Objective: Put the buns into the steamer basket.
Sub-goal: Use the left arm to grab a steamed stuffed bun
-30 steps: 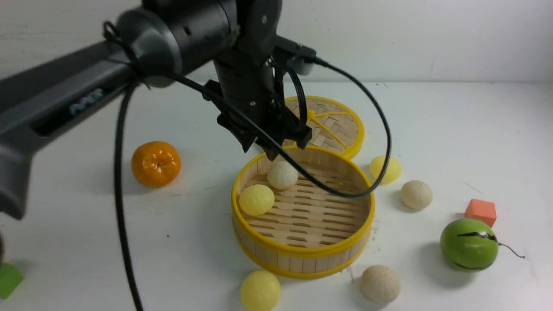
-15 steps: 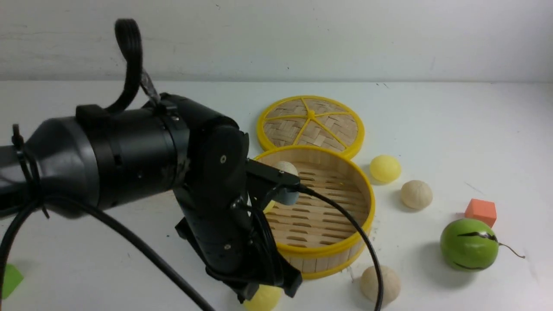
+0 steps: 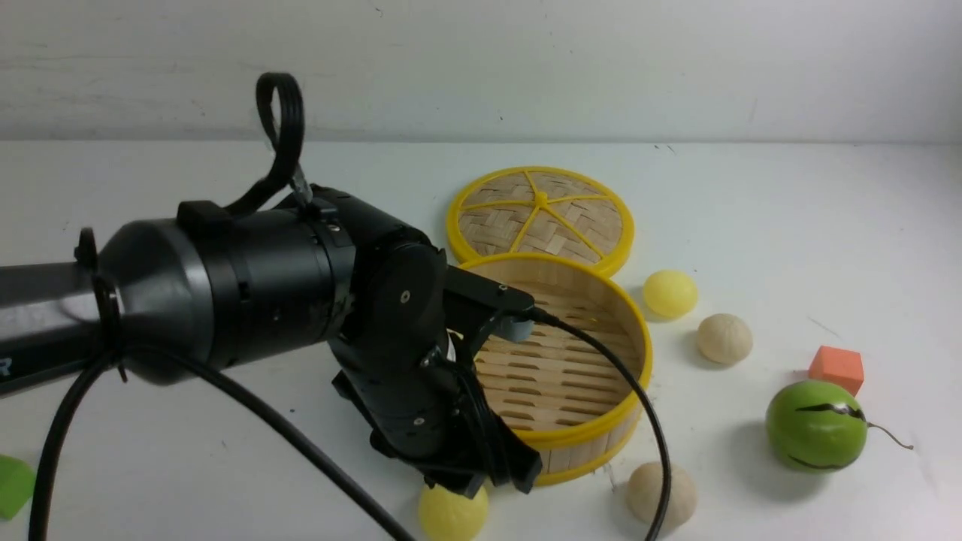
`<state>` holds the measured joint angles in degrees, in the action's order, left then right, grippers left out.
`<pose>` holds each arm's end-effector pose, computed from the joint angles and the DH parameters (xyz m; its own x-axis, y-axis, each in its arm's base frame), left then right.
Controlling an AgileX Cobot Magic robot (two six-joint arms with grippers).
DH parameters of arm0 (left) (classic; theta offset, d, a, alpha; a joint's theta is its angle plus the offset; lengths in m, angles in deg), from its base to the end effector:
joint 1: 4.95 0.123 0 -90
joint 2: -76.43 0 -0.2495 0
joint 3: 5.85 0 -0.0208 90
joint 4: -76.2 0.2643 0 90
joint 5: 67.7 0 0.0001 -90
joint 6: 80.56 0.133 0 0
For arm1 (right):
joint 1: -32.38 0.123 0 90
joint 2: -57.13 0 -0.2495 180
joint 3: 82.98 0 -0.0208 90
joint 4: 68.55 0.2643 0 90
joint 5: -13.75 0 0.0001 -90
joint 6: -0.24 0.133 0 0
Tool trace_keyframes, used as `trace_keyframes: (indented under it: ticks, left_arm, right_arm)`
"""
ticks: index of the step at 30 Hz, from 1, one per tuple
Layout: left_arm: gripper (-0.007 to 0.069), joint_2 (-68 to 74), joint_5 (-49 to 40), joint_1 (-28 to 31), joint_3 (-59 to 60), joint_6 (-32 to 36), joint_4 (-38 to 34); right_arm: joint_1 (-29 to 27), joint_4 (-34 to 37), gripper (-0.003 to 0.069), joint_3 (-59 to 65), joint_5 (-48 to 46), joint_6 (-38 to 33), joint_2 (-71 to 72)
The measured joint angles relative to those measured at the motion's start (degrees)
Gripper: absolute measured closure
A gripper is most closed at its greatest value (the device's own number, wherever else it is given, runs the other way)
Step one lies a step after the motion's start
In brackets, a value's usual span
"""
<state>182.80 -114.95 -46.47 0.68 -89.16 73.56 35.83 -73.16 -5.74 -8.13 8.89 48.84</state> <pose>0.2718 -0.2466 0.1537 -0.8136 0.4795 -0.3287 0.5331 0.8410 -0.0926 0.1418 0.0046 0.1606 -0.2991 0.0583 -0.9524 -0.0088 0.9979 0.0638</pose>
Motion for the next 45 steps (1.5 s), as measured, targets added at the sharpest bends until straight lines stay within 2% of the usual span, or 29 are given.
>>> trace_keyframes:
  ticks: [7,18,31,45]
  left_arm:
    - [0.0356,1.06,-0.36,0.00,0.27,-0.08,0.00]
    - [0.0356,1.34,5.08,0.00,3.56,-0.13,0.29]
    - [0.0356,5.78,7.10,0.00,3.63,-0.26,2.64]
    - [0.0356,4.38,5.46,0.00,2.71,-0.26,3.25]
  right_arm:
    - [0.00,0.00,0.0418,0.00,0.00,0.00,0.00]
    - [0.00,0.00,0.0418,0.00,0.00,0.00,0.00]
    - [0.00,0.00,0.0418,0.00,0.00,0.00,0.00]
    - [0.00,0.00,0.0418,0.00,0.00,0.00,0.00]
